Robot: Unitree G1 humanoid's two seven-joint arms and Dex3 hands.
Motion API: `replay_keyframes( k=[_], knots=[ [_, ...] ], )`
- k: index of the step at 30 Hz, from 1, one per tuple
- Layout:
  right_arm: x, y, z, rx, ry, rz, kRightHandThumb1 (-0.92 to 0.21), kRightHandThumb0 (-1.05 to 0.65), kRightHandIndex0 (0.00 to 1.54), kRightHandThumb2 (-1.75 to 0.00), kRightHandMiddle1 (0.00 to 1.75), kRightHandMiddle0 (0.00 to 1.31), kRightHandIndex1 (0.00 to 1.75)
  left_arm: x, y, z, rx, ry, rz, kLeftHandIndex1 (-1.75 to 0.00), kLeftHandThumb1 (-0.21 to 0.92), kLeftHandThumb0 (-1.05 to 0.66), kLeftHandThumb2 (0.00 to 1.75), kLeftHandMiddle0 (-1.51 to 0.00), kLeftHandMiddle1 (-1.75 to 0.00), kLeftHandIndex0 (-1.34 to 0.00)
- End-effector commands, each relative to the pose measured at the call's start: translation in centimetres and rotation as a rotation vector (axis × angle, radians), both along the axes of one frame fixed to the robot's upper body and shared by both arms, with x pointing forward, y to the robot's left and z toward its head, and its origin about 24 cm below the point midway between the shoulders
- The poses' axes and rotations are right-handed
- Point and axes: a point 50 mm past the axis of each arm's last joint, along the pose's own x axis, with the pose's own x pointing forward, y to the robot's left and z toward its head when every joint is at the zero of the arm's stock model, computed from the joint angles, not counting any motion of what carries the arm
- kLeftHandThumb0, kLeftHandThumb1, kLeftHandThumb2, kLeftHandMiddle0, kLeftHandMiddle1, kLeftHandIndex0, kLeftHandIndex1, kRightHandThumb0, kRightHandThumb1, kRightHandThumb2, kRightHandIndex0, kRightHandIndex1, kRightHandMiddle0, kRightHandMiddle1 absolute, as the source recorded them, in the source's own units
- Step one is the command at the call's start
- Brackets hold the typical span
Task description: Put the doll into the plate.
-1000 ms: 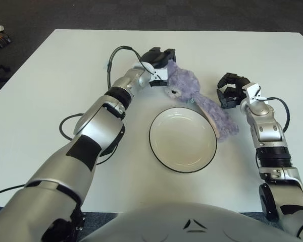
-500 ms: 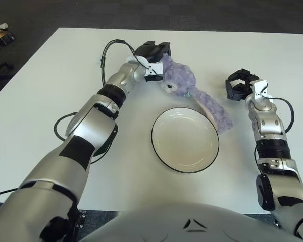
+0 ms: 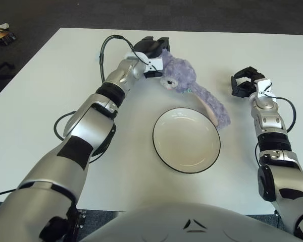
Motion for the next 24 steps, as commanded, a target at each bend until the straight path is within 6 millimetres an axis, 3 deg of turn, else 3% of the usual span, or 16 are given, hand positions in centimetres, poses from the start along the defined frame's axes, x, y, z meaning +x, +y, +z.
replay_keyframes(
  k=[1,7,24],
  knots=[
    [-1.7,-0.5,-4.2,0.037,0.168,-0.041,-0.49,-0.01,0.38,-1.12,1.75,0.36,1.75,0.1,0.6,0.9,-0.012,-0.041,0.02,-1.75,0.22,0.08,1.44,-0.68,-1.75,-0.45],
    [-1.7,-0.6,-4.7,0.041,0.192,-0.037,-0.53,-0.01,0.35,-1.07,1.75,0.33,1.75,0.0,0.7,1.3,-0.005,-0.055,0.02,-1.75,0.19,0.01,1.48,-0.71,-1.75,-0.46],
    [-1.3,0.2,-6.2,0.083,0.295,0.01,-0.56,-0.01,0.33,-1.04,1.75,0.31,1.75,-1.0,1.0,3.6,-0.089,-0.144,-0.022,-1.75,0.15,0.0,1.5,-0.74,-1.69,-0.51]
  ],
)
